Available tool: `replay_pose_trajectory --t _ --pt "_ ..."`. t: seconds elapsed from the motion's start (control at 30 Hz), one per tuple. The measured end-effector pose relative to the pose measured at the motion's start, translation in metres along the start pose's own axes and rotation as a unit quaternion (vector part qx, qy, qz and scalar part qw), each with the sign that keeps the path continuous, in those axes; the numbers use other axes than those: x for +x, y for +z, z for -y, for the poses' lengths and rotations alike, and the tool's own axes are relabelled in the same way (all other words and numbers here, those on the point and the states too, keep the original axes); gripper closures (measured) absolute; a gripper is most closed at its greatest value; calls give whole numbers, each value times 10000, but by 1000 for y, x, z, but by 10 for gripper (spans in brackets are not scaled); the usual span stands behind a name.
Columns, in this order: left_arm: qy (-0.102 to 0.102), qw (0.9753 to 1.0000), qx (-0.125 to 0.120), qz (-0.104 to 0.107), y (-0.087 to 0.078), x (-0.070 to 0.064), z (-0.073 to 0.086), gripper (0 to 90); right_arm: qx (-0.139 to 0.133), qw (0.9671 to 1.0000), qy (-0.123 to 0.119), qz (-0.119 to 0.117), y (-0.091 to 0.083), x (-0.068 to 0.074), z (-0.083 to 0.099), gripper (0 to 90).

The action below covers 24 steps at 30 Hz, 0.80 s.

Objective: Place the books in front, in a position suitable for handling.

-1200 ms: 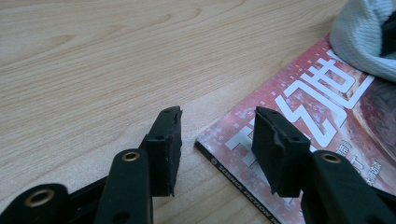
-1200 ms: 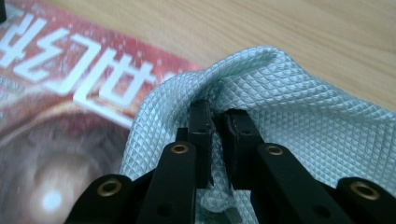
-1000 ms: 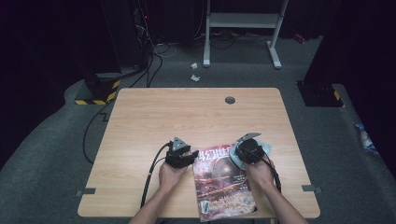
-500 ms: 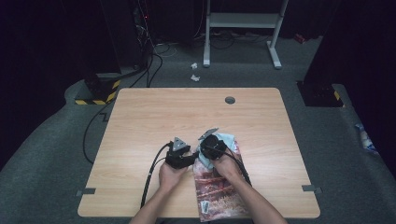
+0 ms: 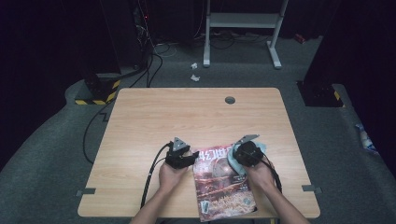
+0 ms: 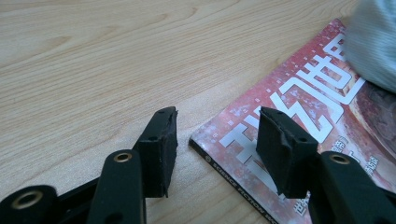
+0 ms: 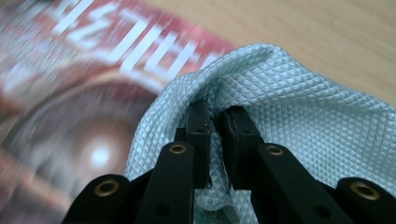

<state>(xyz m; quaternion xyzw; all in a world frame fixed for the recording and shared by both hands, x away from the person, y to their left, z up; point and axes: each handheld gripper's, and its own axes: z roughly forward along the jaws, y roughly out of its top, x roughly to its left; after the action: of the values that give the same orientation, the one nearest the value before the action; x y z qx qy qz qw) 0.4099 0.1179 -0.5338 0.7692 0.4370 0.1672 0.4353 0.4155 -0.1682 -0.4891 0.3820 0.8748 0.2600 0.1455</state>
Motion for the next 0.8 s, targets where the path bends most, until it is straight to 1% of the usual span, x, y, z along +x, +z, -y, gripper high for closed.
replay_pose_trajectory --t 0.07,0.17,0.2,0.27,0.3,0.37,0.43,0.5,0.53,0.57,0.6,0.63,0.67,0.7,0.77,0.8 --pt "6 10000 1 -12 0 0 0 475 -13 9999 -83 -80 -8 5 12 808" --pt "40 10000 -4 -40 0 -1 0 467 -30 9994 -271 -200 -19 12 27 801" --pt "33 10000 -11 -57 0 -1 0 467 -18 9992 -341 -208 -23 12 32 801" --pt "-13 10000 30 -45 0 0 -1 464 2 9993 -366 -94 -27 10 36 795" --pt "10 10000 53 -47 0 1 -2 463 23 9996 -278 -14 -28 4 38 790" --pt "-92 9999 86 -45 -1 1 -2 458 106 9998 -84 117 -29 -7 39 788" --pt "-91 9998 160 -75 -4 1 -2 455 167 9994 91 278 -30 -18 40 783" --pt "-102 9995 285 -51 -8 -2 -2 427 264 9987 198 379 -32 -27 42 762" --pt "-67 9994 341 -47 -10 -4 -2 418 324 9983 222 440 -32 -29 43 748" --pt "-83 9992 389 -13 -13 -7 -1 413 356 9980 238 474 -33 -29 44 736" --pt "-88 9991 416 -5 -16 -9 -1 409 328 9978 275 506 -35 -31 45 717" --pt "-138 9989 439 23 -19 -12 -1 405 287 9979 292 502 -37 -31 46 706" --pt "-140 9988 472 29 -22 -14 -1 401 219 9979 334 508 -40 -32 46 693" --pt "-190 9986 490 52 -25 -17 0 395 122 9981 343 504 -43 -32 47 678" --pt "-223 9981 546 150 -30 -24 0 385 -29 9980 410 472 -51 -30 46 658" --pt "-235 9978 588 207 -33 -29 1 384 -104 9982 414 421 -54 -28 45 654"
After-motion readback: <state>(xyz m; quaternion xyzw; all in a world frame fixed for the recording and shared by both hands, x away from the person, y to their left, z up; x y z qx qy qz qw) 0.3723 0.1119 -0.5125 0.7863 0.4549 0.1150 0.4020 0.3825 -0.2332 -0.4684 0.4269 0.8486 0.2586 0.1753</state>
